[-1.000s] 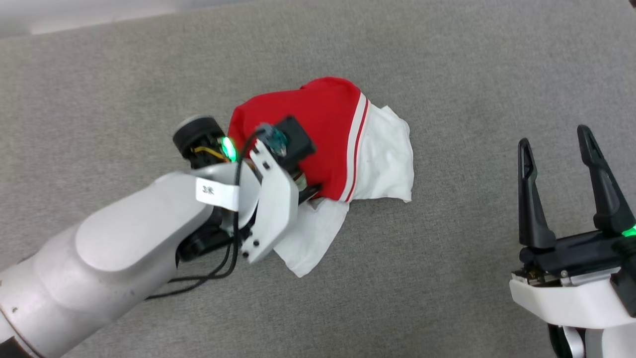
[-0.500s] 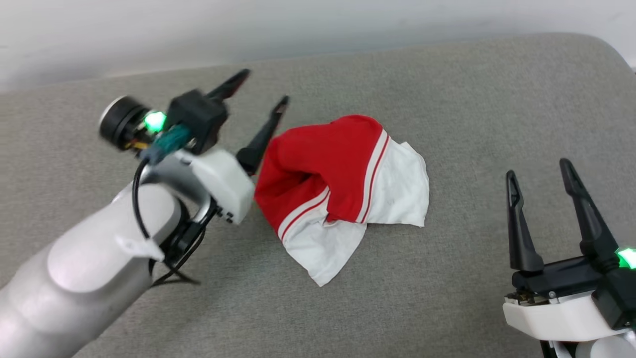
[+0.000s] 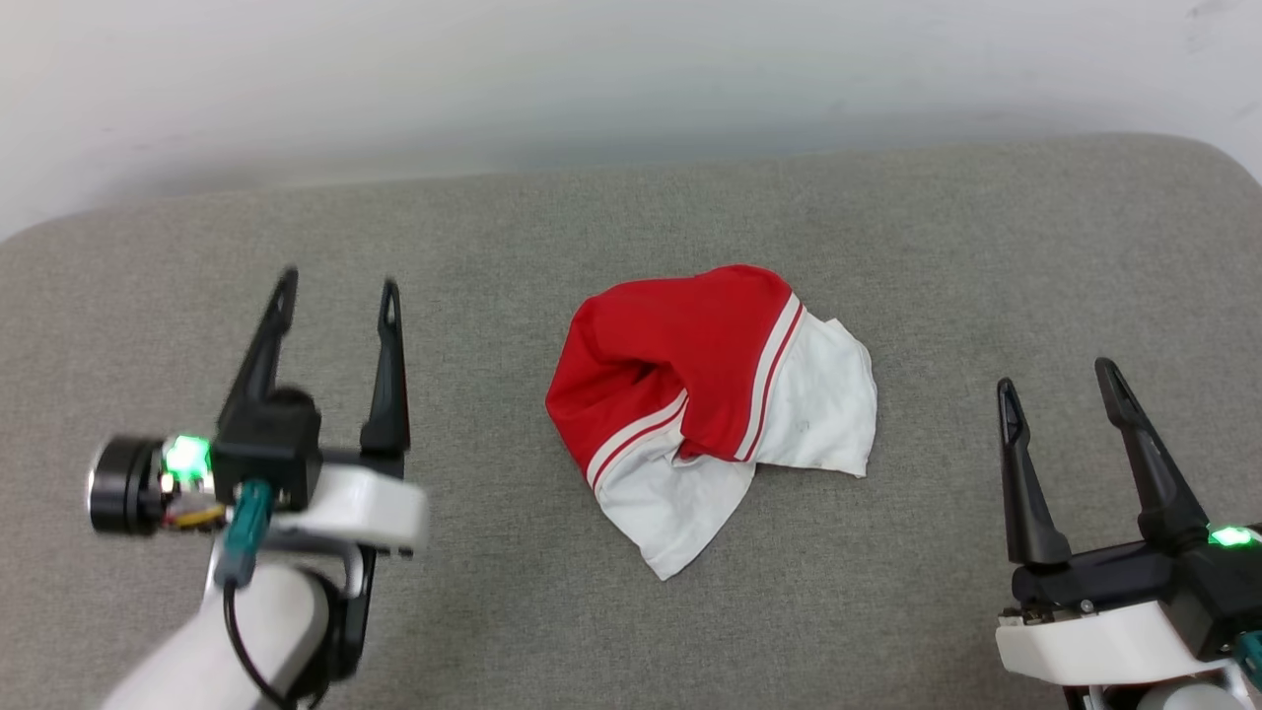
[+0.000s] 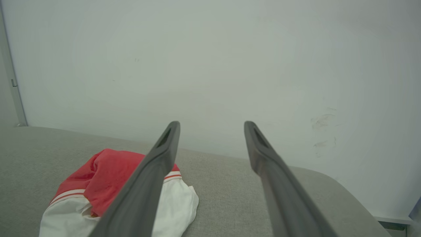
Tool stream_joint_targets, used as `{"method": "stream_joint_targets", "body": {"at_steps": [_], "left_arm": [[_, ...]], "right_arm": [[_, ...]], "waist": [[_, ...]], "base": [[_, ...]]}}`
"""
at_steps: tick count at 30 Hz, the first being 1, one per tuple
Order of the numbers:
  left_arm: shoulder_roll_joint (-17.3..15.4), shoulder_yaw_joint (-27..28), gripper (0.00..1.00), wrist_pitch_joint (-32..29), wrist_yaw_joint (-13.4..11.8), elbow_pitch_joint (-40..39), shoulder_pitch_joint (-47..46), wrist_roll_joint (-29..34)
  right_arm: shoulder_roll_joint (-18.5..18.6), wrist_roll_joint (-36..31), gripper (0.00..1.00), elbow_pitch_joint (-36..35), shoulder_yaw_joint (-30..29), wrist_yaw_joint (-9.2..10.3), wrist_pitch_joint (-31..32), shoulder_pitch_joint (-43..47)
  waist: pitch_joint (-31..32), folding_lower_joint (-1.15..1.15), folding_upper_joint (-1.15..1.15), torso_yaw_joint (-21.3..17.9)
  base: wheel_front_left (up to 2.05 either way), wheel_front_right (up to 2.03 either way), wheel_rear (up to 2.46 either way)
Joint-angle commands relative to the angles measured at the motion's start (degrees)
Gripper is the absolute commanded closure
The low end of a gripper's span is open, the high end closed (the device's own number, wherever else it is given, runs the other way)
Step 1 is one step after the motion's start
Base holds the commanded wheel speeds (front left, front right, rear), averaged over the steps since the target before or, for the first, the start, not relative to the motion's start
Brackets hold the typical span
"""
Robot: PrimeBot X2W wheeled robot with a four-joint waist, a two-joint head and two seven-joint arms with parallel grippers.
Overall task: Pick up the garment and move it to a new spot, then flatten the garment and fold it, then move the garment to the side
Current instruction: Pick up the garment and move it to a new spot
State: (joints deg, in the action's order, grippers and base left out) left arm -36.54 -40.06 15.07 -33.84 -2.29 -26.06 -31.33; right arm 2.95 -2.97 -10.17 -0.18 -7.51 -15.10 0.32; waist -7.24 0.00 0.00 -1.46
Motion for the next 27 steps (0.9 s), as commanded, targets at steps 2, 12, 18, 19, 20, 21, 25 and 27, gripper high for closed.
{"method": "stream_joint_targets", "body": {"at_steps": [2, 12, 18, 19, 20, 21, 25, 27], "left_arm": [[1.43, 2.67, 0.0, 0.12, -0.4, -1.13, 3.93, 2.16], [11.7, 17.64, 0.0, 0.14, 4.37, -4.24, 21.84, 12.35], [16.86, 23.05, 0.0, 0.14, 10.26, -2.76, 27.94, 16.53], [17.63, 23.67, 0.0, 0.15, 11.18, -2.59, 28.66, 17.12], [18.34, 24.27, 0.0, 0.15, 12.15, -2.31, 29.44, 17.63], [19.02, 24.92, 0.0, 0.15, 12.96, -2.22, 30.01, 18.24], [21.55, 27.16, 0.0, 0.15, 16.16, -1.5, 31.91, 20.25], [22.7, 28.24, 0.0, 0.15, 17.5, -1.2, 32.62, 21.0]], "right_arm": [[-0.13, 0.36, 0.0, 0.53, -0.07, 0.04, -0.1, 0.82], [-0.12, 2.67, 0.0, 2.78, -0.56, 0.04, -0.1, 2.87], [-0.12, 4.61, 0.0, 4.63, -0.73, 0.04, -0.1, 4.62], [-0.12, 5.14, 0.0, 5.05, -0.81, 0.04, -0.1, 5.05], [-0.12, 5.55, 0.0, 5.32, -0.78, 0.04, -0.1, 5.4], [-0.11, 5.74, 0.0, 5.46, -0.81, 0.04, -0.1, 5.64], [-0.12, 6.82, 0.0, 6.24, -0.86, 0.04, -0.1, 6.63], [-0.12, 7.19, 0.0, 6.52, -0.79, 0.04, -0.1, 7.08]], "waist": [[0.68, 0.0, 0.0, 0.19], [3.71, 0.0, 0.0, 0.54], [5.24, 0.0, 0.0, 0.9], [5.47, 0.0, 0.0, 0.97], [5.67, 0.0, 0.0, 1.0], [5.85, 0.0, 0.0, 1.03], [6.32, 0.0, 0.0, 1.08], [6.54, 0.0, 0.0, 1.05]], "base": [[0.0, 0.0, 0.0], [0.0, 0.0, 0.0], [0.0, 0.0, 0.0], [0.0, 0.0, 0.0], [0.0, 0.0, 0.0], [0.0, 0.0, 0.0], [0.0, 0.0, 0.0], [0.0, 0.0, 0.0]]}}
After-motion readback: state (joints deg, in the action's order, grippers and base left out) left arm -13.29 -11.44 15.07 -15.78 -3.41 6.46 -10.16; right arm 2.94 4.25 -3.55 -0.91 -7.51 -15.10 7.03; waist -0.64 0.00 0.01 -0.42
